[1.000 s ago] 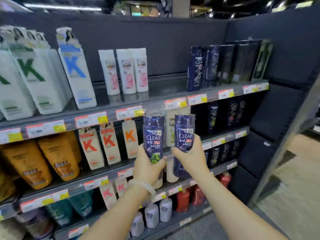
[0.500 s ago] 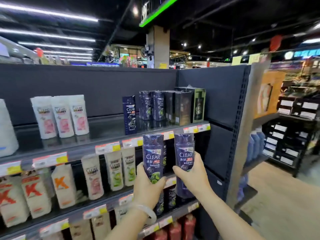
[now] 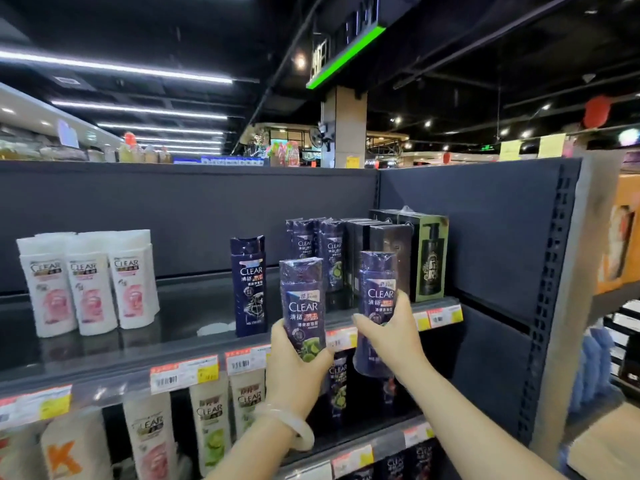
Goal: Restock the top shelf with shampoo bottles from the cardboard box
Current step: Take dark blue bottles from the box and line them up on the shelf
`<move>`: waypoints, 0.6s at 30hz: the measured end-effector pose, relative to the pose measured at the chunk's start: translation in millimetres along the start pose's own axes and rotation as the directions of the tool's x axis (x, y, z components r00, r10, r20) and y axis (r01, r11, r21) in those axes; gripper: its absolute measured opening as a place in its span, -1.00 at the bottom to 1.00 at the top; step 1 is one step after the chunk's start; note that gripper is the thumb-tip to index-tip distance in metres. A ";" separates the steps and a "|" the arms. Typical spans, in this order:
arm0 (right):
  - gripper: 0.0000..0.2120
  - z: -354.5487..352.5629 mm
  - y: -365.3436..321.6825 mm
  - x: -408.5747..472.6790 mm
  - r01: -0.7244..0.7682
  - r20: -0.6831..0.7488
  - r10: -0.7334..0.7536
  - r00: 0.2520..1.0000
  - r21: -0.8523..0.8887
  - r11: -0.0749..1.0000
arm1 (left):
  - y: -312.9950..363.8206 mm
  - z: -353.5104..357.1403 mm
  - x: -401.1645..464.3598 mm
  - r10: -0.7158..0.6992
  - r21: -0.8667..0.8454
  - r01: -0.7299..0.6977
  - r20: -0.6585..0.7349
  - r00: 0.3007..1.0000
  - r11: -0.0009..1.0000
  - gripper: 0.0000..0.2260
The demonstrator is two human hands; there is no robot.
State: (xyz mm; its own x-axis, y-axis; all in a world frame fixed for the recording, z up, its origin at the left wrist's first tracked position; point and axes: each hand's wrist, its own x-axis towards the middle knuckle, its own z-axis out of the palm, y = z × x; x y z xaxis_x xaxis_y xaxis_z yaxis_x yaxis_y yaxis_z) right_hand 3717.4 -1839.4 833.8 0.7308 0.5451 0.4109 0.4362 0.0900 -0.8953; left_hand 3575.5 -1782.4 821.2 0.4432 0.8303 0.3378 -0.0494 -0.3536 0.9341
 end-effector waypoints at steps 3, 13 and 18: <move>-0.53 17.4 -5.9 50.3 0.057 -0.011 -0.057 0.998 -0.012 0.998 | -0.9 3.3 29.2 0.015 0.000 -0.015 -0.008 1.000 1.000 -0.51; -0.42 73.6 19.0 157.7 0.139 0.014 -0.138 0.990 -0.074 0.987 | -10.4 16.0 92.7 0.005 0.052 -0.001 -0.063 0.998 0.999 -0.50; -0.34 93.0 46.5 168.8 0.101 0.029 -0.100 0.995 -0.056 0.993 | -10.2 29.7 114.9 0.022 0.088 -0.012 -0.118 0.993 0.996 -0.51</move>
State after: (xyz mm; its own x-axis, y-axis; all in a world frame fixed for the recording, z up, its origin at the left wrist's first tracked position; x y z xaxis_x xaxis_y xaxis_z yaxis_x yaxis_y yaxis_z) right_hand 3812.1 -1665.7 845.5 0.6683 0.5570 0.4930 0.5369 0.0976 -0.8380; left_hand 3653.6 -1696.2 847.0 0.3334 0.8673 0.3695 0.0245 -0.3998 0.9163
